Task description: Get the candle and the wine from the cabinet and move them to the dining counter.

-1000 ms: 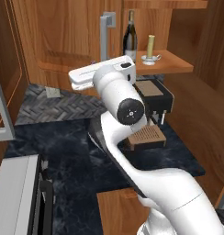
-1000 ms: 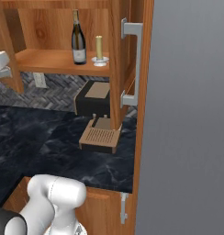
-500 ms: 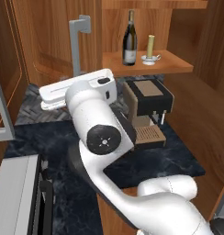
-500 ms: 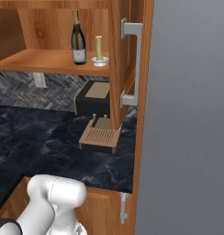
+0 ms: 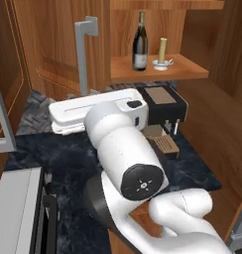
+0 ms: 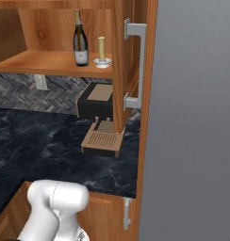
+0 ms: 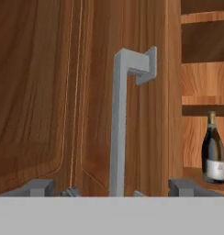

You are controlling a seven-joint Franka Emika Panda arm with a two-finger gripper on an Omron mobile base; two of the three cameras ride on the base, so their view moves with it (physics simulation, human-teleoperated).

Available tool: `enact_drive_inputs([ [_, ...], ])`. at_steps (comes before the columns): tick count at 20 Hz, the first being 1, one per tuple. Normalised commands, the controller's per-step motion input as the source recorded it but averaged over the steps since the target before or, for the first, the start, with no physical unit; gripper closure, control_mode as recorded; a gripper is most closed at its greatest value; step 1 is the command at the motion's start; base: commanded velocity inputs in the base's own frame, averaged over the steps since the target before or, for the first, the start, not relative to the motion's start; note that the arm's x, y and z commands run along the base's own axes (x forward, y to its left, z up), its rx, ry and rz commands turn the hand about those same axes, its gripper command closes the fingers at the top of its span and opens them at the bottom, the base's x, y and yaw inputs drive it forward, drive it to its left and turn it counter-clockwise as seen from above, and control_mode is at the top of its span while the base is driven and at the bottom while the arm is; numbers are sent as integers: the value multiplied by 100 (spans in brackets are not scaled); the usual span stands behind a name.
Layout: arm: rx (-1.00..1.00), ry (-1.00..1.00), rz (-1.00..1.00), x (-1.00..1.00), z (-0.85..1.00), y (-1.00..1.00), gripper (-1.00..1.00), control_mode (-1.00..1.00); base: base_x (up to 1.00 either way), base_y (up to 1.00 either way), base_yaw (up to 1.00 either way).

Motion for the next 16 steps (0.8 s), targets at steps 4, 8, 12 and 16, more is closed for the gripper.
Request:
enact_drive_inputs([
  [4,21,0,12,-49,0,-56,-100,-100,0,0,0],
  [8,24,0,15,-9,0,-75,-100,-100,0,0,0],
  [12,25,6,19,6,-8,-76,-100,-100,0,0,0],
  [16,21,12,22,10,-27,-63,-100,-100,0,0,0],
])
